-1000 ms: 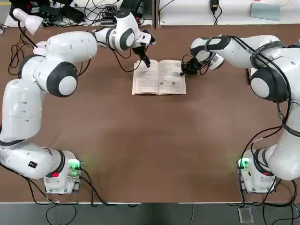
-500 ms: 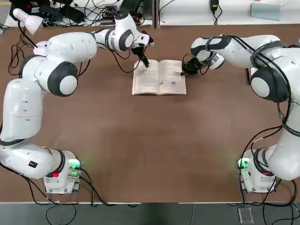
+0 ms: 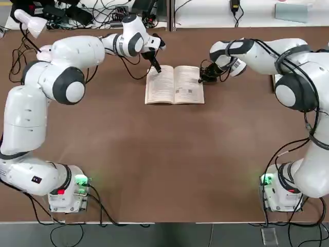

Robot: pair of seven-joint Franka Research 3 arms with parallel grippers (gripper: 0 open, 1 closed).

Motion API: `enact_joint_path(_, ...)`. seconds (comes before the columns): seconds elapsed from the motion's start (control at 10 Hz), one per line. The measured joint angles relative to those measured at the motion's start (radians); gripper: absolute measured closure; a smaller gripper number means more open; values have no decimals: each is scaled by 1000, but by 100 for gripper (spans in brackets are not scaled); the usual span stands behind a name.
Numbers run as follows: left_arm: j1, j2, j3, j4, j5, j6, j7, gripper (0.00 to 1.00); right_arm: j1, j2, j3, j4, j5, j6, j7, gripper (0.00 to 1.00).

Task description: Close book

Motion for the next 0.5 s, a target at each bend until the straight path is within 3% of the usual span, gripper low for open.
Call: enact_joint_path(0.5,-3,2,-1,13,-84,0,12,0,0,0,0,0,0,0,-1,99)
